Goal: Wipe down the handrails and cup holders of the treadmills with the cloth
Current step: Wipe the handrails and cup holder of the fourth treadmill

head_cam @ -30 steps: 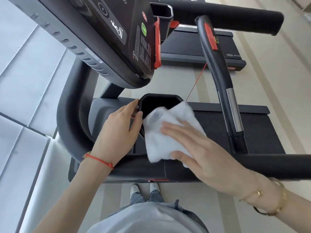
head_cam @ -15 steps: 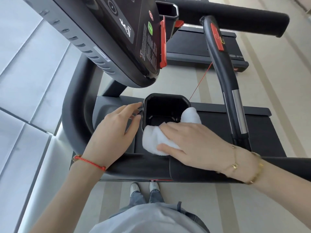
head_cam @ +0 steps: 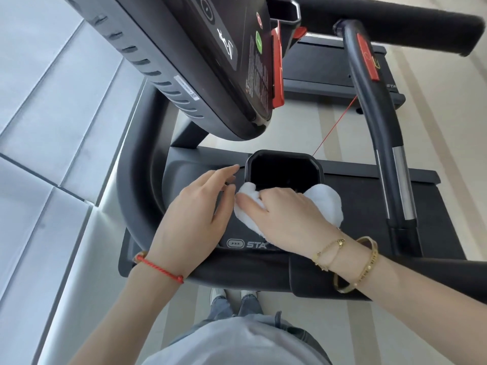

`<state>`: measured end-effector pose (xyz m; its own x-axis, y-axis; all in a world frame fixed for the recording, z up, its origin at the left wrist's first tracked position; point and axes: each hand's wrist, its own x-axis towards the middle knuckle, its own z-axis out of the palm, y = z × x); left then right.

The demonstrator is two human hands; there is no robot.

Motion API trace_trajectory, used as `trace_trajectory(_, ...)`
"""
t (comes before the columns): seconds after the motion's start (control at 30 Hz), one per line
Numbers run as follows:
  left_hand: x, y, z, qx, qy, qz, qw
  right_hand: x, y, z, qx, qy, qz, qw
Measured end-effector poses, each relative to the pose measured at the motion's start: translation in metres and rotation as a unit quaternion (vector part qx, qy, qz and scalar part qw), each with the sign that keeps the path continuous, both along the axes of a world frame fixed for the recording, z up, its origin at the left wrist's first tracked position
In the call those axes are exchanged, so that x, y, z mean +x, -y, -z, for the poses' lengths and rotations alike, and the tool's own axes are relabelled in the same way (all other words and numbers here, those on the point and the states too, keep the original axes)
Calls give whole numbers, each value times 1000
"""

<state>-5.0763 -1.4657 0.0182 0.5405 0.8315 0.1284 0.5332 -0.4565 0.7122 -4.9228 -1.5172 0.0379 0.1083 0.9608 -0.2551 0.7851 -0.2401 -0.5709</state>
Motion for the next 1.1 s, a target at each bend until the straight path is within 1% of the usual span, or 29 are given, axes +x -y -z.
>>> trace_trajectory(0.07, 0, 0, 0, 2, 0, 1, 1000, 0, -9, 5, 19, -28, 39, 999)
trace_trajectory(0.17, 1, 0, 1, 5, 9, 0, 1000, -2, -21, 10, 55, -38, 73, 995)
trace_trajectory(0.27, 0, 0, 1, 13, 7, 0, 1000, 0, -21, 11, 39, -48, 68, 996)
trace_trajectory(0.33, 1, 1, 0, 12, 0, 2, 1000, 1, -11, 8, 1, -28, 38, 999)
trace_trajectory(0.37, 1, 1, -1, 12, -3, 1, 1000, 1, -3, 7, -11, 3, 17, 1000)
trace_trajectory(0.43, 1, 2, -1, 13, -4, -3, 1000, 5, 12, 4, 38, 117, -33, 992)
trace_trajectory(0.47, 2, 2, -2, 15, -5, -4, 1000, 9, 18, 1, 63, 155, -55, 984)
trace_trajectory(0.6, 6, 1, -4, 26, -11, -8, 1000, 37, 36, -11, 69, 128, -163, 976)
trace_trajectory(0.7, 13, 2, -6, 27, 3, -13, 1000, 49, 50, -18, 99, 171, -216, 956)
trace_trajectory(0.8, 22, 4, -7, 35, -3, -11, 999, 51, 64, -18, 95, 194, -188, 958)
trace_trajectory(0.9, 29, 5, -5, 44, -12, -23, 999, 53, 71, -12, 94, 207, -118, 967)
trace_trajectory(1.0, 32, 5, -3, 51, -23, -31, 998, 53, 71, -5, 81, 136, -46, 986)
trace_trajectory(1.1, 35, 5, 0, 54, -33, -36, 997, 55, 62, 3, 106, 99, -17, 989)
